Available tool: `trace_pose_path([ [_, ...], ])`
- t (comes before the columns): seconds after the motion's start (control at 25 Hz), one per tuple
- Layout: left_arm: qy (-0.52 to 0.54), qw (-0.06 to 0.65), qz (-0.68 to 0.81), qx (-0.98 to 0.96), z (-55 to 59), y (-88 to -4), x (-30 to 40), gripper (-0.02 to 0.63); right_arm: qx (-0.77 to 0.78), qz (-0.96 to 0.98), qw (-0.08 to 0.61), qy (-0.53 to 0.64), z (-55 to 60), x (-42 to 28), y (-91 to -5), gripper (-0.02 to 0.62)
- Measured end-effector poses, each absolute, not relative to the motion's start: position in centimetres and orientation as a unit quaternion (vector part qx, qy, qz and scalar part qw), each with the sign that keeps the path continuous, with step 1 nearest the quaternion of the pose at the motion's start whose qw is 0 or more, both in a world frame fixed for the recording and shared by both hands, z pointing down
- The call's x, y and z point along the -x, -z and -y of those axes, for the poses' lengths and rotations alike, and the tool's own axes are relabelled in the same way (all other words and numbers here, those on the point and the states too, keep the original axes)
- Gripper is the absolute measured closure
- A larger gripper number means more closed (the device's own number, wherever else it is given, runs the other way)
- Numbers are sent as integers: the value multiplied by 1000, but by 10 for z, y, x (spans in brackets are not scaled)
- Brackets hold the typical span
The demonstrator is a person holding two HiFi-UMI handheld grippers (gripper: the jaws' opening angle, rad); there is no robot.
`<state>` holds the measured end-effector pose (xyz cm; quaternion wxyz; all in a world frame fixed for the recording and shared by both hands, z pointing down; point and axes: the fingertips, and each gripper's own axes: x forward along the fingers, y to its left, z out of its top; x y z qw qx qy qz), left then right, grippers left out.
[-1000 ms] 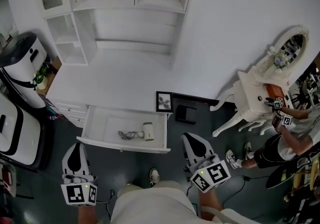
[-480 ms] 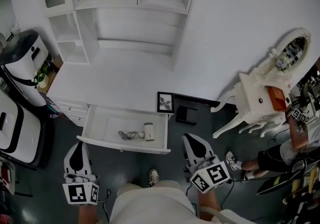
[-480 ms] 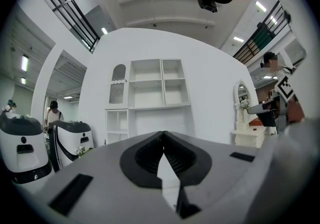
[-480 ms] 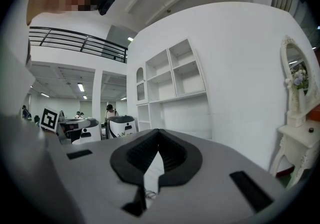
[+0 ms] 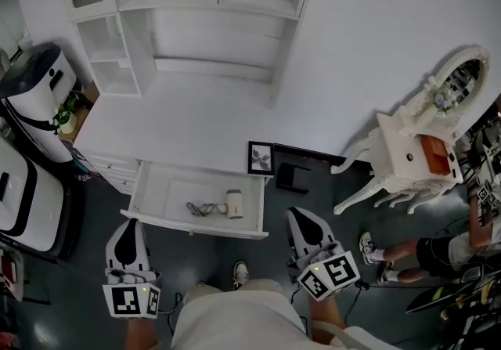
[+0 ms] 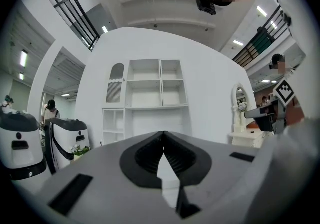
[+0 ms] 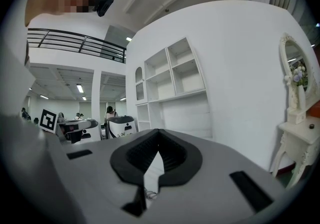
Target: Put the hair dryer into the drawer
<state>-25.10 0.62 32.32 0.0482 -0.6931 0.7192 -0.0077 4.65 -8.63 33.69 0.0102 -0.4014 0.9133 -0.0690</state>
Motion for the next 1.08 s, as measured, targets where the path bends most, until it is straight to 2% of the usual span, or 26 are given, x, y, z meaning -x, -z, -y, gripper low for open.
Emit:
trace_pose_path([
  [1.08,3,54,-722,690,-7,-317,248,589,425,-903,26,55,88,-59,-328,588],
])
